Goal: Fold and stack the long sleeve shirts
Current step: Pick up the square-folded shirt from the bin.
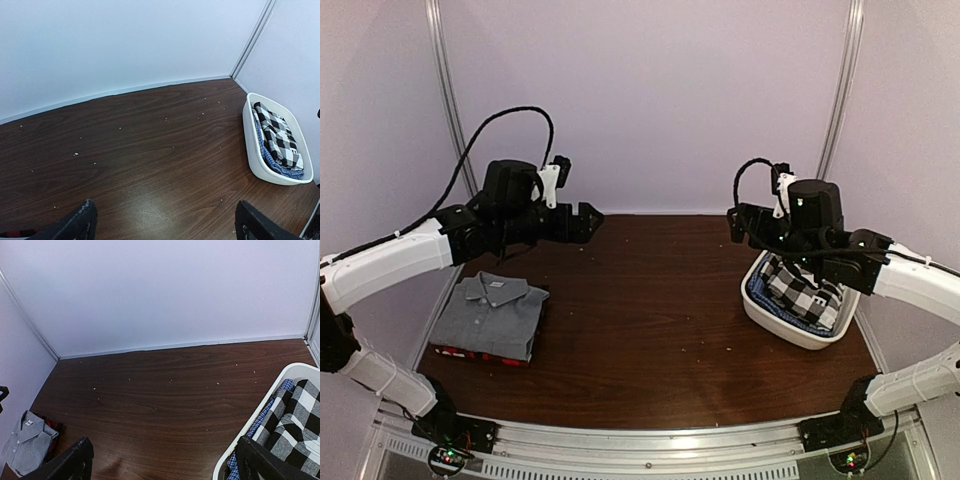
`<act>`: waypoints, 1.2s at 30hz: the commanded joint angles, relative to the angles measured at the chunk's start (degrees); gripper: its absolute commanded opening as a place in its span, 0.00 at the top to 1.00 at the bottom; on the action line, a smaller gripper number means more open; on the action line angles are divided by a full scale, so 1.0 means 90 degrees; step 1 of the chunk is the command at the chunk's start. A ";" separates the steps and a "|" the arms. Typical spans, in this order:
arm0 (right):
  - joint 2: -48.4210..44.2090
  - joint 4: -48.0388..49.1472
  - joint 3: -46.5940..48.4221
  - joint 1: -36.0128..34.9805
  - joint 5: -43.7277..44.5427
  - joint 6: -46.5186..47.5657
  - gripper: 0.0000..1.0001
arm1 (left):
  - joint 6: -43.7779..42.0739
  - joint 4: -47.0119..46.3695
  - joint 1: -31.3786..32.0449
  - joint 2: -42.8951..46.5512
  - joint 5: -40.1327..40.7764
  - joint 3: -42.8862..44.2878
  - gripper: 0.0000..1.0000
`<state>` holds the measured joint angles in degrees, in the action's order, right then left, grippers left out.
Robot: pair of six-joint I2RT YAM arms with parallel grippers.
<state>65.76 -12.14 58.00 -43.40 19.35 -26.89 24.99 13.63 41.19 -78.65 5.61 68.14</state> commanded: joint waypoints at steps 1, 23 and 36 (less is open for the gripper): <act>-0.0078 0.0044 -0.0012 -0.0038 0.0378 -0.0061 0.00 | -0.0118 -0.0229 -0.0055 0.0165 0.0110 0.0180 0.02; 0.0634 -0.1245 -0.0922 0.2610 -0.0453 -0.0617 0.06 | -0.0314 -0.0092 -0.0055 0.0194 -0.0041 -0.0060 0.02; 0.1842 -0.0056 -0.1722 0.3124 -0.1206 -0.0948 0.13 | -0.0327 -0.0053 -0.0055 0.0228 -0.0124 -0.0117 0.02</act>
<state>81.36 -17.30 44.53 -16.53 10.87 -33.63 22.81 14.11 41.19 -78.26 5.13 67.88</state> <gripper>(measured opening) 0.904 0.976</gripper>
